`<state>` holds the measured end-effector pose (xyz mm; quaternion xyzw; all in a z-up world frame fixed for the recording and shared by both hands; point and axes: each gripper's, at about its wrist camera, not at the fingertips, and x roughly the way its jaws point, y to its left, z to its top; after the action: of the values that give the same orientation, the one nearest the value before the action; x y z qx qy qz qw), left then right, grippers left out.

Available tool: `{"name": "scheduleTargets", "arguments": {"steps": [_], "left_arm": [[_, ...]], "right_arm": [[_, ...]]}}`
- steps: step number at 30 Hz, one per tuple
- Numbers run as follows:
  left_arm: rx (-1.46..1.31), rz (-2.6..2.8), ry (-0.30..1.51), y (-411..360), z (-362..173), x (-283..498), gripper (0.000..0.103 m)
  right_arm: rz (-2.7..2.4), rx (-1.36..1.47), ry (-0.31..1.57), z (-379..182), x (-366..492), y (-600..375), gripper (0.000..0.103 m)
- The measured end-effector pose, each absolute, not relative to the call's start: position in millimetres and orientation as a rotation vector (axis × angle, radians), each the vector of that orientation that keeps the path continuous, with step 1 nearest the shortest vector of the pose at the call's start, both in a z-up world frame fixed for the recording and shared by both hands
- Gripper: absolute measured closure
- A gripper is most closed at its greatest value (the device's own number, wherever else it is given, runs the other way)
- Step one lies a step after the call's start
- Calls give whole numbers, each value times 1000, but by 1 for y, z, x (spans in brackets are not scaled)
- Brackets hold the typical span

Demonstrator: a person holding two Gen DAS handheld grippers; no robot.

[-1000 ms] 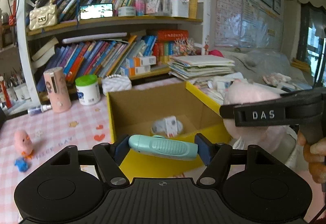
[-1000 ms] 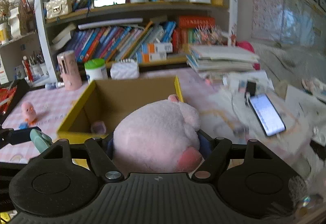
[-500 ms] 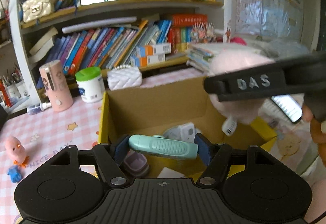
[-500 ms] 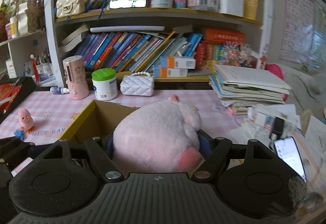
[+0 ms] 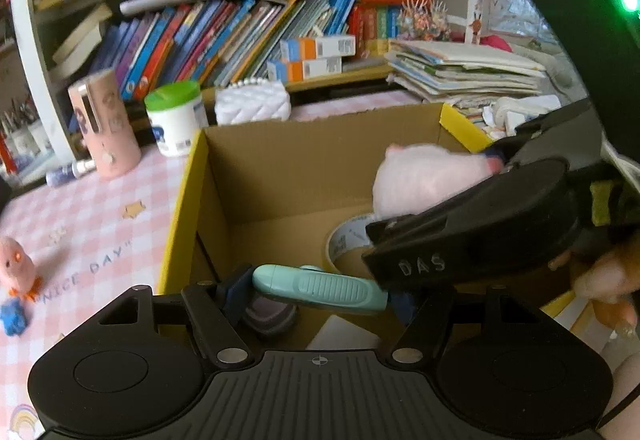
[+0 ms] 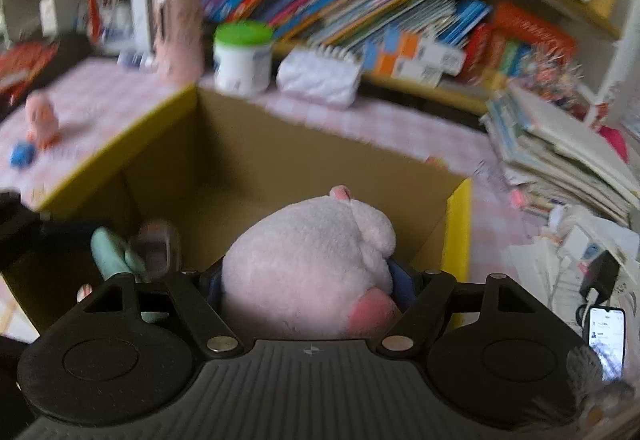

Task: Organize objects
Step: 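Lower the plush pig and green tube into the box and open both tools, then withdraw both tools from the box toward the pink chick and blue toy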

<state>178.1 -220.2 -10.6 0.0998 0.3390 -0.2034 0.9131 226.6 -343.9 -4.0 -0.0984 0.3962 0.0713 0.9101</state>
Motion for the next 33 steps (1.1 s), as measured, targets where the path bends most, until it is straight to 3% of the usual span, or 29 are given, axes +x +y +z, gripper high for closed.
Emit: {"name": "scheduleTargets", "arguments": {"steps": [11, 25, 33], "left_arm": [[209, -404, 686, -221, -12, 177, 32], [193, -386, 545, -200, 20, 139, 3], [156, -353, 545, -170, 20, 111, 1]], "right_arm": [[142, -126, 875, -11, 233, -351, 24], [24, -52, 603, 37, 177, -351, 7], [-137, 40, 467, 50, 118, -356, 4]]}}
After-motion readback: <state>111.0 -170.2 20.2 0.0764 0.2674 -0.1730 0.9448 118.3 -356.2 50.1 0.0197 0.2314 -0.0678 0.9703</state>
